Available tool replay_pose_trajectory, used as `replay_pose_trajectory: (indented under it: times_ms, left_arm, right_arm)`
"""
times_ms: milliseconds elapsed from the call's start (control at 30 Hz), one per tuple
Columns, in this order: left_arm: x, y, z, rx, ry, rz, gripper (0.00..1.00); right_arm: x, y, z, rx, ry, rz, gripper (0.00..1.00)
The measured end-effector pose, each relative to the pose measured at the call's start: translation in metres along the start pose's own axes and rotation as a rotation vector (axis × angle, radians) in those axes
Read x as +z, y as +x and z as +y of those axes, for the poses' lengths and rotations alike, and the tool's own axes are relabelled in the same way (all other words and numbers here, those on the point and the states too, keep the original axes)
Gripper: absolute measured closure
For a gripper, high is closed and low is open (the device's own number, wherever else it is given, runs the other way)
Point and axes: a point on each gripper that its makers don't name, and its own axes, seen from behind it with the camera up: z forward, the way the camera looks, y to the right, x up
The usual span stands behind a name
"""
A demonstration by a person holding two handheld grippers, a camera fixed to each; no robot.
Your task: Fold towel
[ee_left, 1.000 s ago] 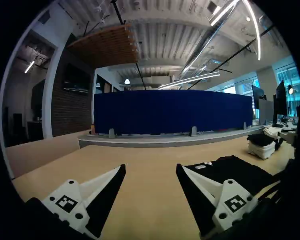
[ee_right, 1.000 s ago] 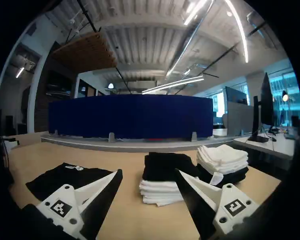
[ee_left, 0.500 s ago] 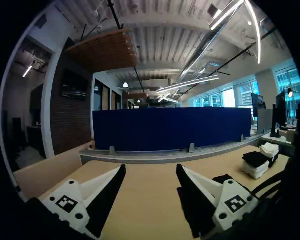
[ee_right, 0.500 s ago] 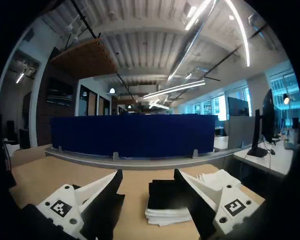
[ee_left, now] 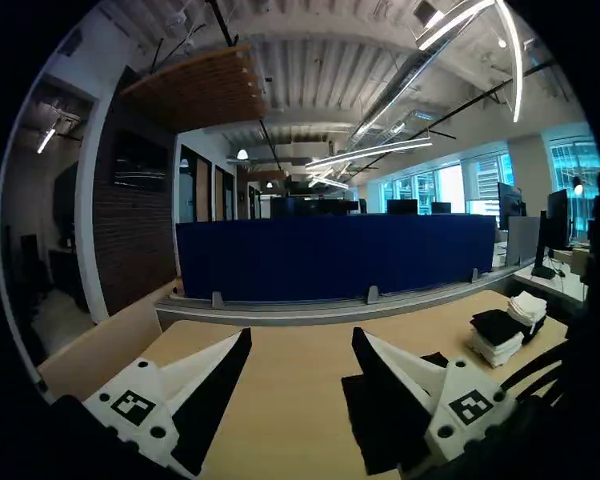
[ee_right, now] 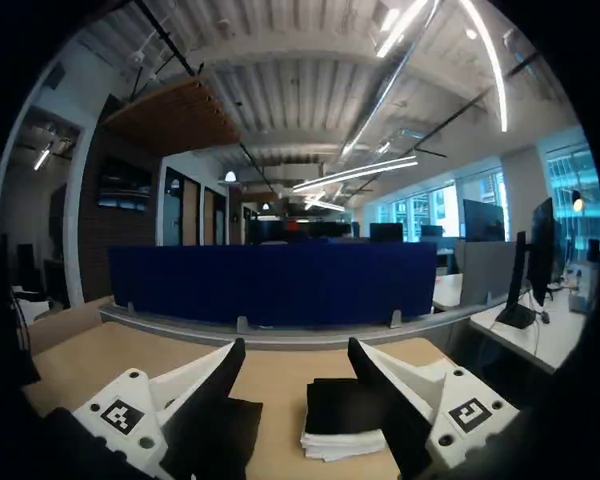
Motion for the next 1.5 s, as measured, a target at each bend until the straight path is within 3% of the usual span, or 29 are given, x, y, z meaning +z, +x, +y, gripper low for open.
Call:
replay_pose_trajectory:
  times_ms: [167,467,667,800,1167,1500]
  left_arm:
    - [0.004,0.000,0.012,0.025,-0.055,-0.029,0.07]
    - [0.007,-0.004,0.031,0.085,-0.204,-0.104,0.07]
    - [-0.001,-0.030,0.061,0.143,-0.368,-0.211,0.07]
    - [-0.008,-0.044,0.077,0.154,-0.454,-0.266,0.06]
    - [-0.009,-0.074,0.092,0.159,-0.521,-0.328,0.07]
    - [-0.009,-0.135,0.101,0.181,-0.551,-0.411,0.06]
  right_arm:
    - [0.003,-0.004,-0.009,-0.012,0.049,-0.042,0.00]
    - [0.002,-0.026,-0.039,-0.059,0.220,-0.185,0.00]
    - [-0.014,-0.051,-0.069,-0.119,0.379,-0.318,0.00]
    - [-0.023,-0.066,-0.083,-0.149,0.453,-0.389,0.00]
    - [-0.028,-0.091,-0.095,-0.182,0.500,-0.446,0.00]
    - [-0.024,-0.149,-0.100,-0.208,0.509,-0.508,0.00]
